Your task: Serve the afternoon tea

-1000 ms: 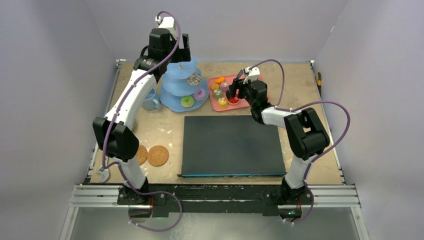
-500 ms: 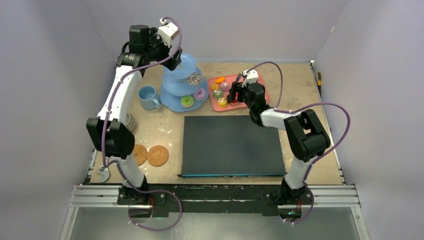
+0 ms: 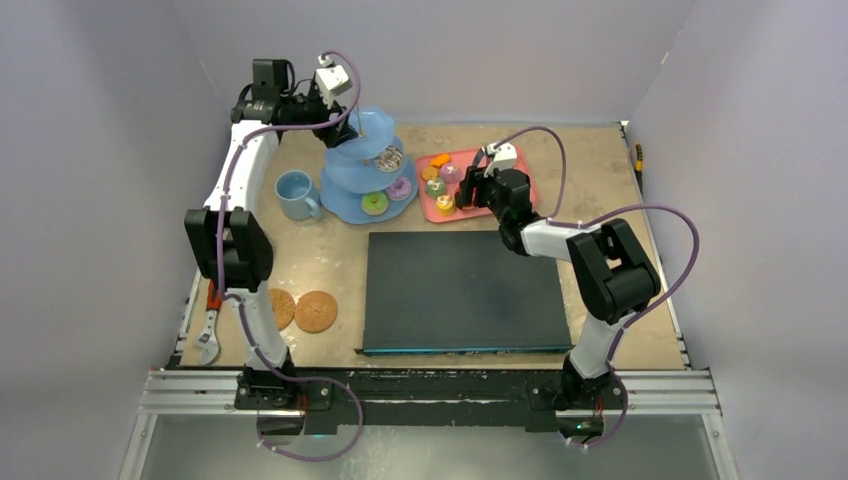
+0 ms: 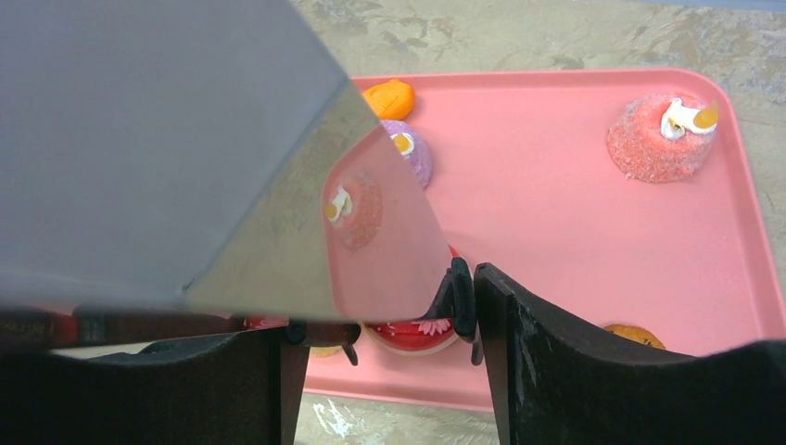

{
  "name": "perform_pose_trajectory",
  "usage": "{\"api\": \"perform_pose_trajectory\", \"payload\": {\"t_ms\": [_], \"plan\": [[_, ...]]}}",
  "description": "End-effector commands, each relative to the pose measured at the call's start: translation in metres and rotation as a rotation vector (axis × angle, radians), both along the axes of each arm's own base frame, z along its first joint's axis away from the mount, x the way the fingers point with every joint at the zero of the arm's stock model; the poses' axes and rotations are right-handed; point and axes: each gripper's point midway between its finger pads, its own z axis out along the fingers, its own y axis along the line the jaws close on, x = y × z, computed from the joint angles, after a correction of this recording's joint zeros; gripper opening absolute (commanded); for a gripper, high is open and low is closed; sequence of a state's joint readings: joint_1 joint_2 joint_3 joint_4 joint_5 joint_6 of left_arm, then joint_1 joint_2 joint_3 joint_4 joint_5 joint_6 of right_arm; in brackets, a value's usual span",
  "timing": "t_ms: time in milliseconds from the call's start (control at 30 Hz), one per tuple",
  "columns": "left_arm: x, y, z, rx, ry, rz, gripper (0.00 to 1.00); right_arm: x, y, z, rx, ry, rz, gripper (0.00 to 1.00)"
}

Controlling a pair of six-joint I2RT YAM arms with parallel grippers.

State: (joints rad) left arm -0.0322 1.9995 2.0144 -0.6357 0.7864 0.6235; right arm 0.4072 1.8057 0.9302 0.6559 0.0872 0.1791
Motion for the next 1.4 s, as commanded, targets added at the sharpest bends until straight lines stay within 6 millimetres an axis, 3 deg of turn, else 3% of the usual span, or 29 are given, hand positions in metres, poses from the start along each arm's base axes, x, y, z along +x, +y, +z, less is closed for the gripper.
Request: {"api": "perform_pose_trajectory", "payload": {"t_ms": [0,333,467,600,700,767,1000,1200,1367], "plan": [[-0.002,-0.012,0.015,-0.080,-0.061,-0.125,0.68,0.001,0.006,0.026,0.053,-0.070,0.004,0.63],[-0.002,-0.027,0.004,-0.180,-0.013,-0.180,0.61,-0.001,0.002,0.028,0.041,-0.076,-0.003,0.62],[0.004,-0.030,0.000,-0.201,-0.005,-0.182,0.47,-0.002,0.002,0.030,0.043,-0.079,-0.003,0.62],[0.006,-0.035,-0.011,-0.199,0.013,-0.182,0.26,-0.002,0.002,0.033,0.043,-0.085,0.000,0.59],[0.007,-0.037,-0.010,-0.222,0.019,-0.166,0.00,-0.001,0.002,0.035,0.042,-0.094,-0.003,0.57],[0.007,-0.037,-0.008,-0.242,0.020,-0.118,0.00,-0.001,0.002,0.040,0.041,-0.106,0.001,0.56],[0.012,-0.022,0.037,-0.278,-0.144,0.067,0.00,0.001,0.002,0.070,0.039,-0.162,0.008,0.55],[0.009,-0.011,0.063,-0.295,-0.203,0.212,0.00,0.000,0.005,0.095,0.061,-0.201,0.023,0.55],[0.004,-0.009,0.079,-0.332,-0.209,0.339,0.00,-0.001,0.017,0.116,0.096,-0.229,0.063,0.55]]}}
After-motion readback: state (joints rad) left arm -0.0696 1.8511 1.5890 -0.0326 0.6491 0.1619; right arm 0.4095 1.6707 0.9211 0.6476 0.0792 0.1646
